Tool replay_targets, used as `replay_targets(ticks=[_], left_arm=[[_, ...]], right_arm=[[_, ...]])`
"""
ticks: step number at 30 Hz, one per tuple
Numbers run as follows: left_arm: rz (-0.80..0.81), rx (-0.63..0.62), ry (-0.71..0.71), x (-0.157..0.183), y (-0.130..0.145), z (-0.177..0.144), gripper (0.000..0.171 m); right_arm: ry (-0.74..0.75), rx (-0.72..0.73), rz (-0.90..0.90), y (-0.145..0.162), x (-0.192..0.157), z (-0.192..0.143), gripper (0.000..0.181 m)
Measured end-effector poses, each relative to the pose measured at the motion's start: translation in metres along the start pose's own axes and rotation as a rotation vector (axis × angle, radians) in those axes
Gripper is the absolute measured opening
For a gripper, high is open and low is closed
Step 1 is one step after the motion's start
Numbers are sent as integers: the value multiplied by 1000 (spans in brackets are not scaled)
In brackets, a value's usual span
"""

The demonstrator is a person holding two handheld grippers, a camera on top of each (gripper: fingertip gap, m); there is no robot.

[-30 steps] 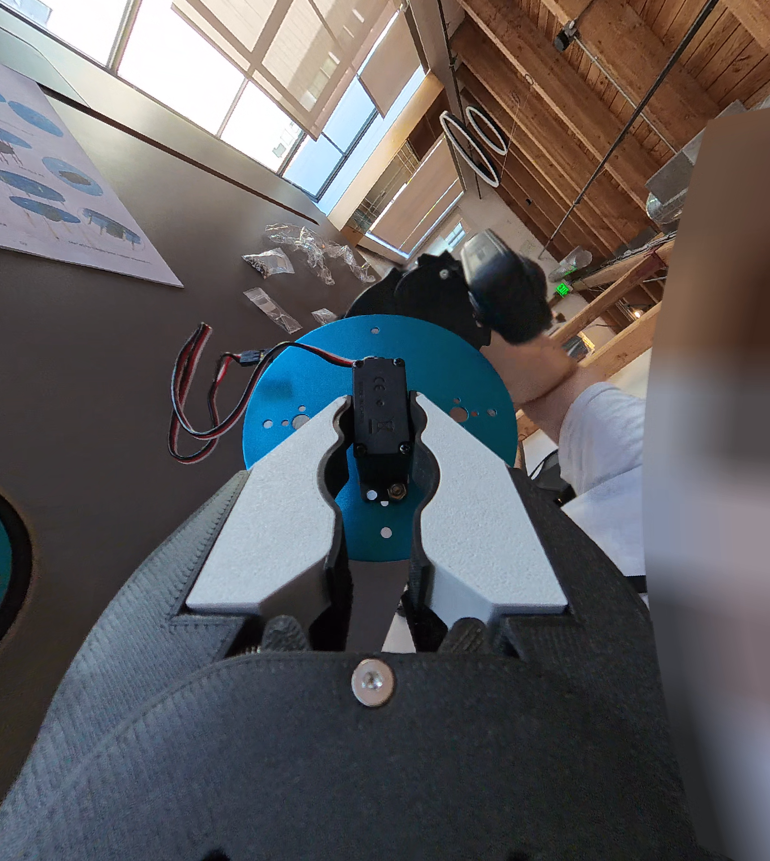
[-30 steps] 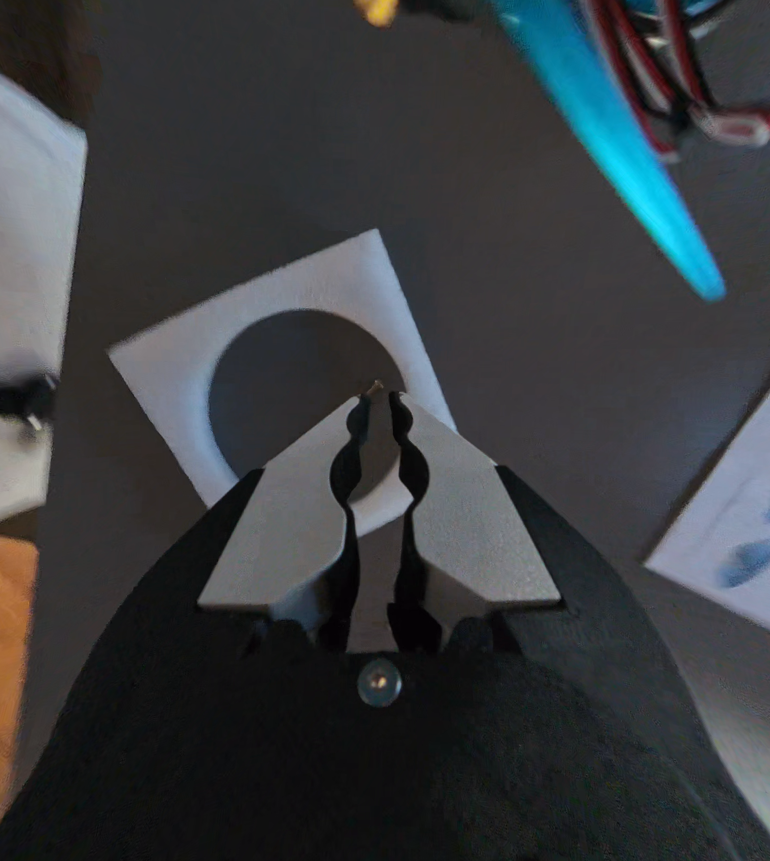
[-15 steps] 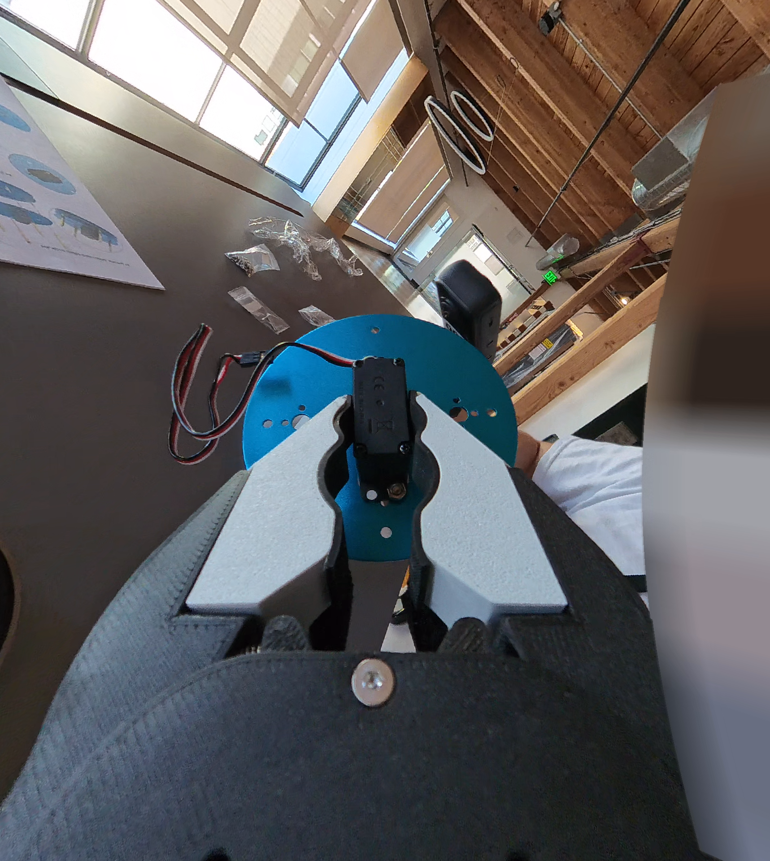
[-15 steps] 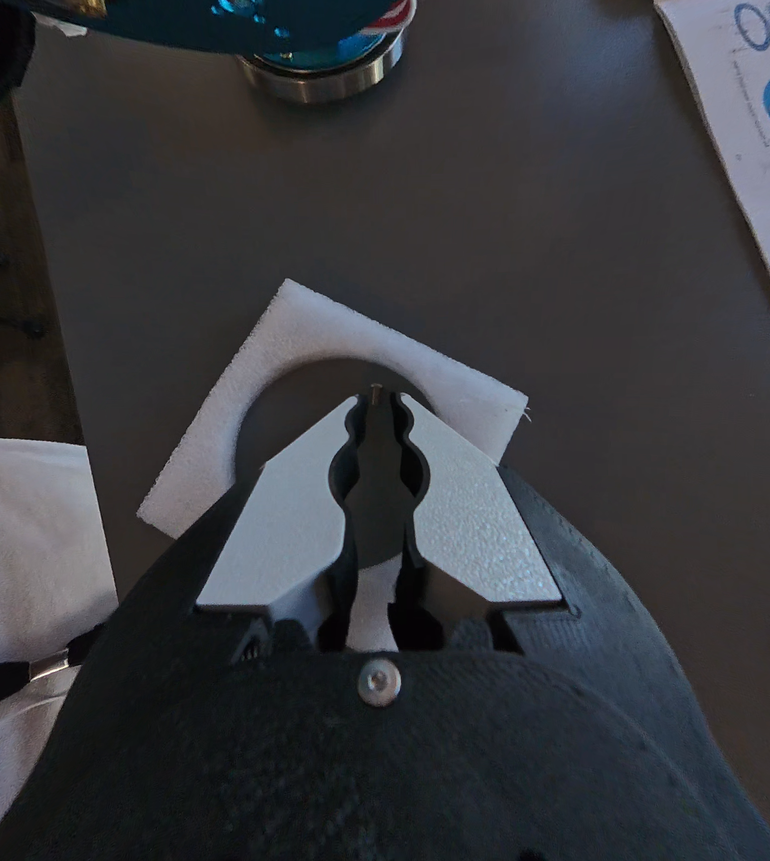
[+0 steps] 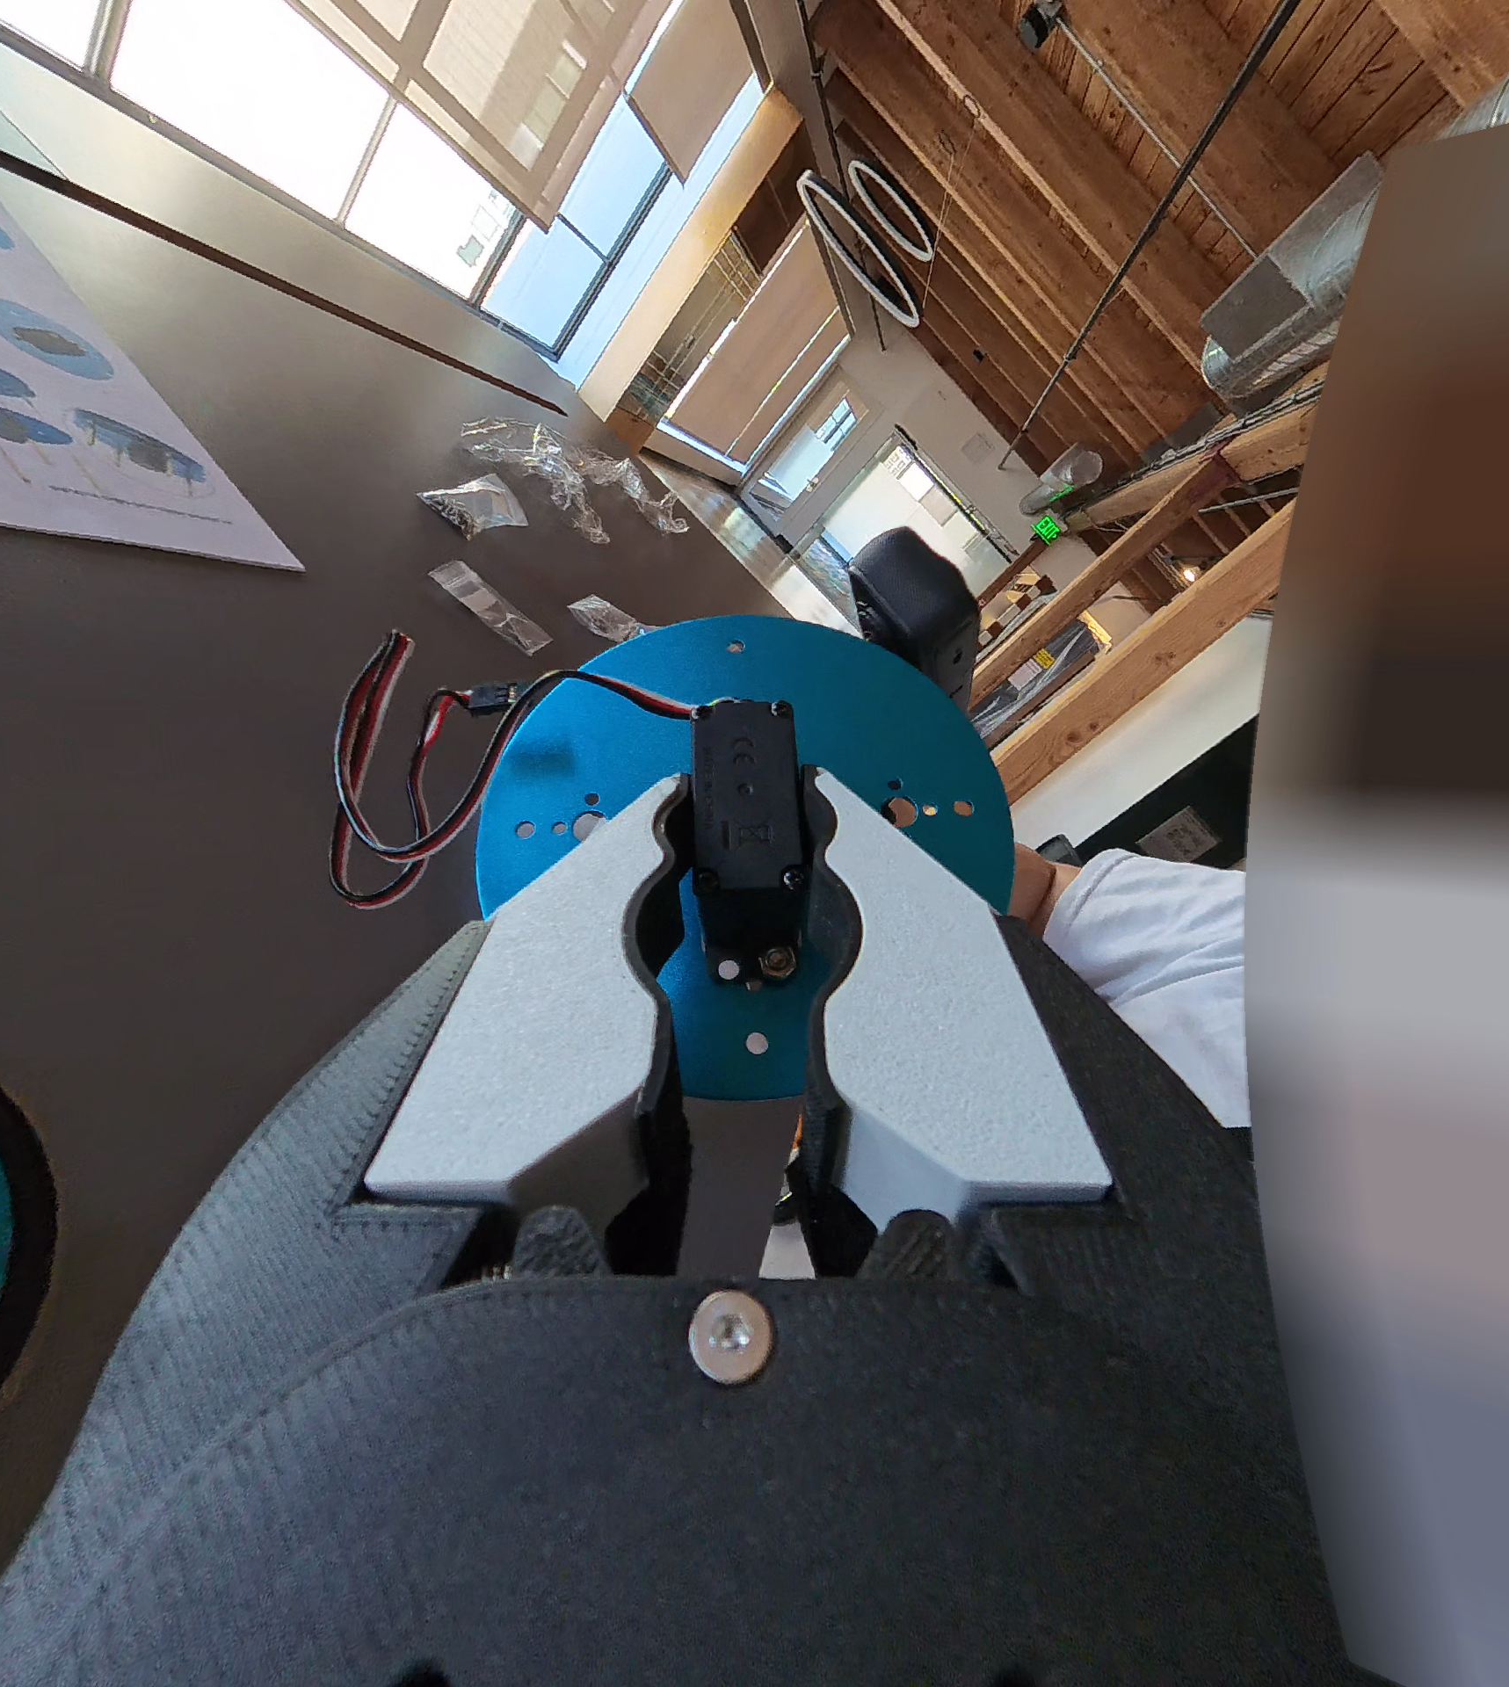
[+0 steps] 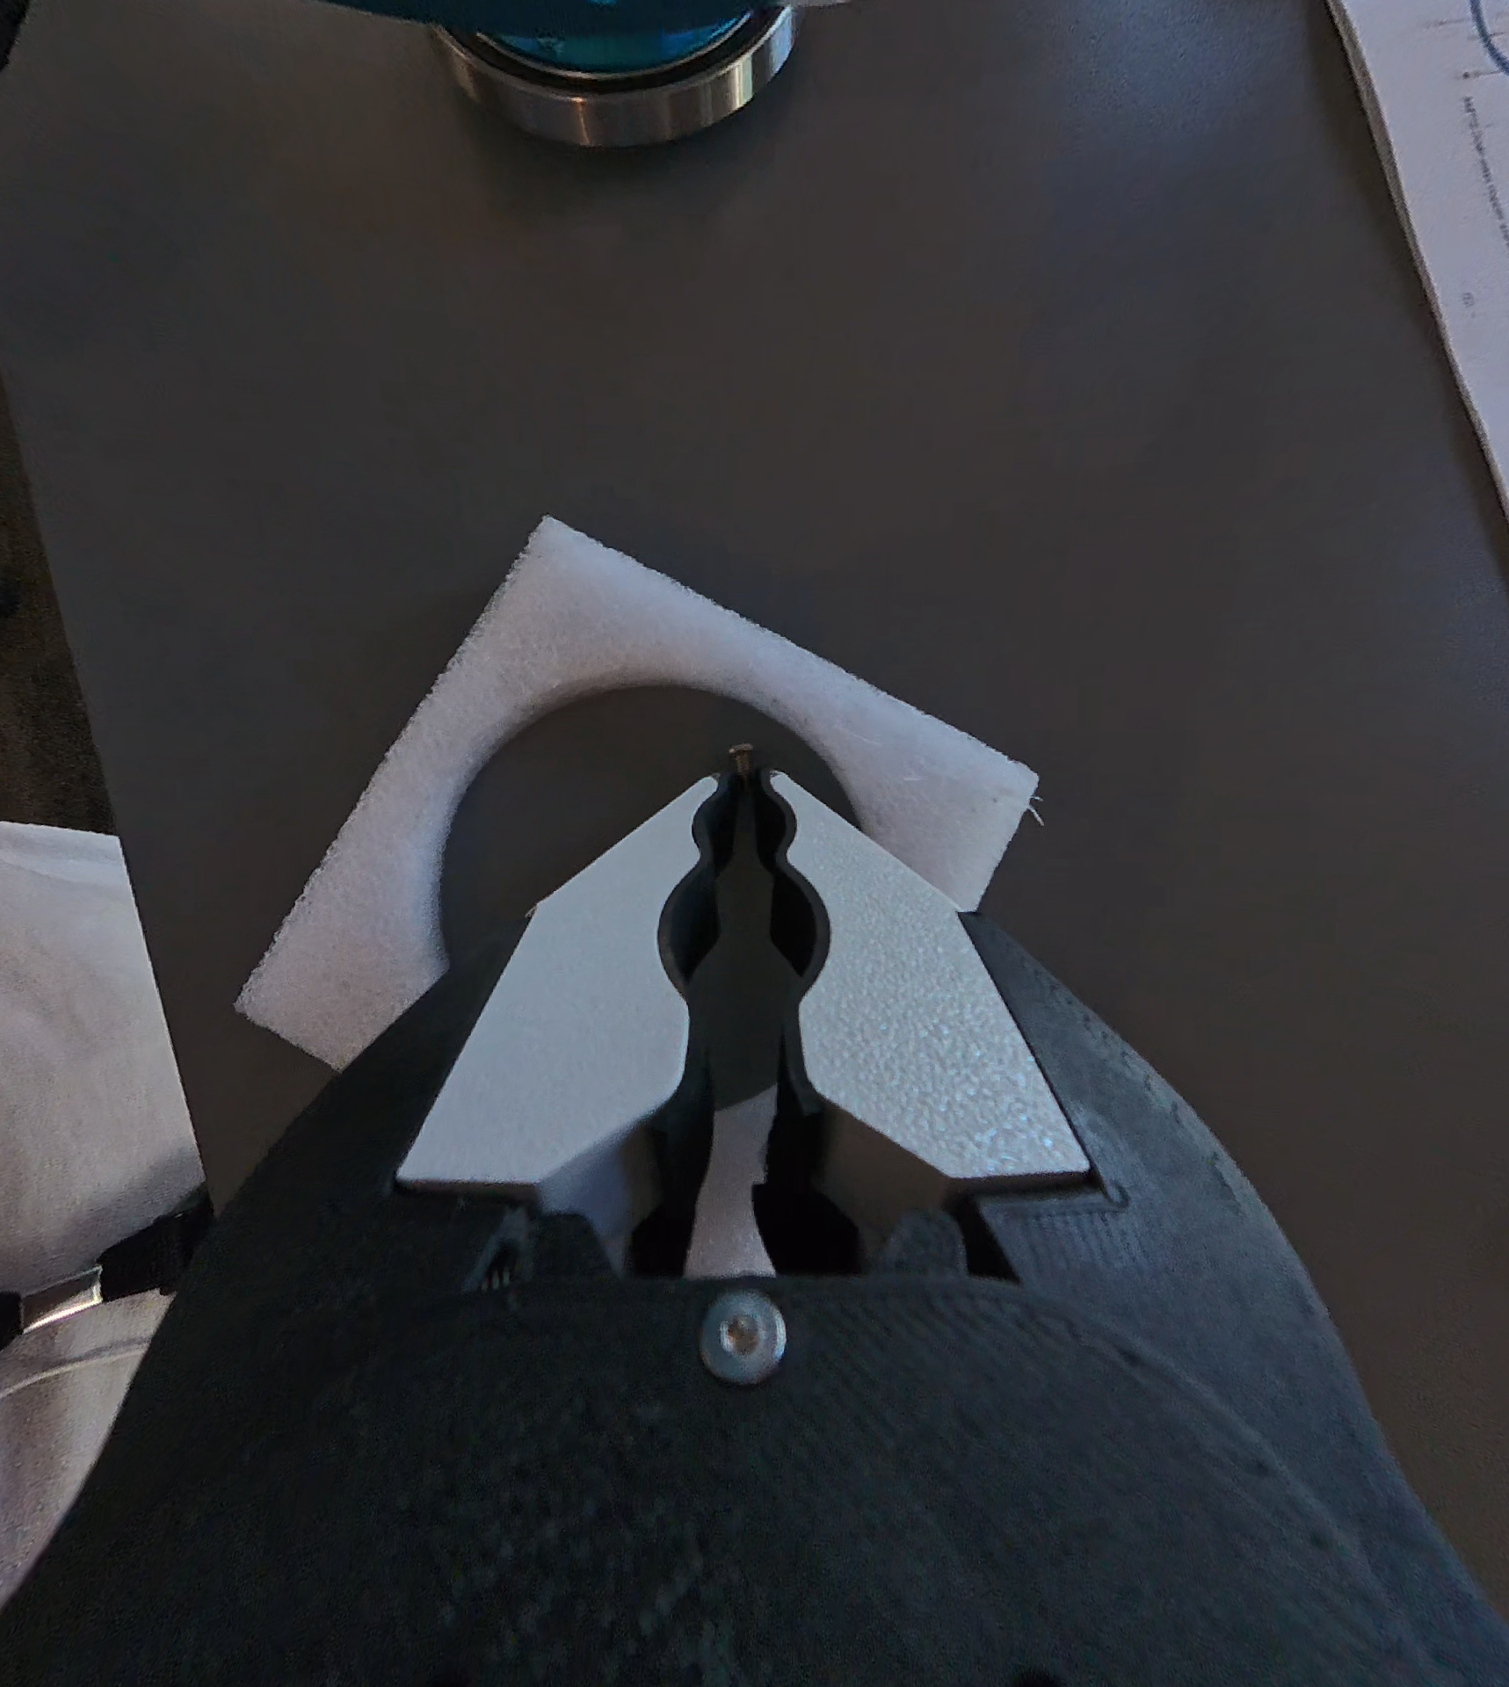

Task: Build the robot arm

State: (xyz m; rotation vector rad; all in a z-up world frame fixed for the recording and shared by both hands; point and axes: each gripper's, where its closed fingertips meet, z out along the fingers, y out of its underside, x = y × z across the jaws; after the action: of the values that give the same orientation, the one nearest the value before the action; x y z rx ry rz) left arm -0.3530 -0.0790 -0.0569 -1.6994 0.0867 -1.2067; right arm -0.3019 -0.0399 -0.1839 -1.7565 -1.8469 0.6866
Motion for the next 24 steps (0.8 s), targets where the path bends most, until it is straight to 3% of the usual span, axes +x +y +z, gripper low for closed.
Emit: replay_targets(ticks=[12,19,21,24], left_arm=[[-13,-8,-3,-6,2,-1,22],[12,-39,-23,-11,5,10,22],[7,-46,-6,-9,7,15,22],[3,-56,10,-8,9,21,22]], right_arm=[[-35,-27,-89,-5,-5,-8,2],[83,-377,-629,28,6,-71,2],[104,-499,-748,39,10,-80,2],[109,-572,-874,46,9,-79,2]])
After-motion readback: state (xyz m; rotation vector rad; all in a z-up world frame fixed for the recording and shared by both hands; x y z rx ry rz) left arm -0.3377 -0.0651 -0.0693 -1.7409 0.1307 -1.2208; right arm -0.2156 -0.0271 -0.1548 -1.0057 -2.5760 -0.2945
